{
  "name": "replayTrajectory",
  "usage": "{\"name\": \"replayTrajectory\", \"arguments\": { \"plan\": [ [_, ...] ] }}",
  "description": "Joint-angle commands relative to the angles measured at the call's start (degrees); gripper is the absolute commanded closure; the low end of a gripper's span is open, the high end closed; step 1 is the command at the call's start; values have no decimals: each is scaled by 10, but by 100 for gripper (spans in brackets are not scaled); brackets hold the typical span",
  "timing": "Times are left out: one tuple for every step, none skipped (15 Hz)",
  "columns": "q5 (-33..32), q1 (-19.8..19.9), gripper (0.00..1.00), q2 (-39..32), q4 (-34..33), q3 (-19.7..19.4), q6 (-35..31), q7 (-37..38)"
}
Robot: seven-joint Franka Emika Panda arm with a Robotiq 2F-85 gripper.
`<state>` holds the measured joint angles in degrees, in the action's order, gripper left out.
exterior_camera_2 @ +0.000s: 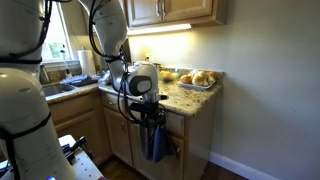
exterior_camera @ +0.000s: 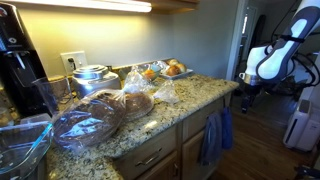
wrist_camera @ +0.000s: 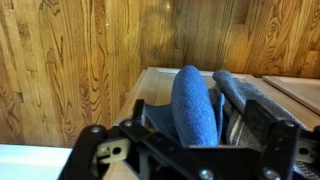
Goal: Unhang one blue cloth from the hook on the bottom right drawer and place it on the countertop
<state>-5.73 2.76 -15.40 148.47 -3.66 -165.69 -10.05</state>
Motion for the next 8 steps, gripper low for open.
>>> {"name": "replayTrajectory", "arguments": {
  "plan": [
    [11, 25, 0, -52, -13, 18, -35, -22],
    [12, 33, 0, -63, -13, 24, -50, -29],
    [7, 35, 0, -74, -14, 24, -67, -28],
    [6, 44, 0, -84, -15, 31, -84, -34],
    [-1, 44, 0, -96, -15, 30, -104, -32],
    [-8, 43, 0, -106, -16, 27, -125, -31],
    [-11, 47, 0, -115, -17, 30, -144, -33],
    [-13, 40, 0, -123, -19, 24, -154, -28]
  ]
}}
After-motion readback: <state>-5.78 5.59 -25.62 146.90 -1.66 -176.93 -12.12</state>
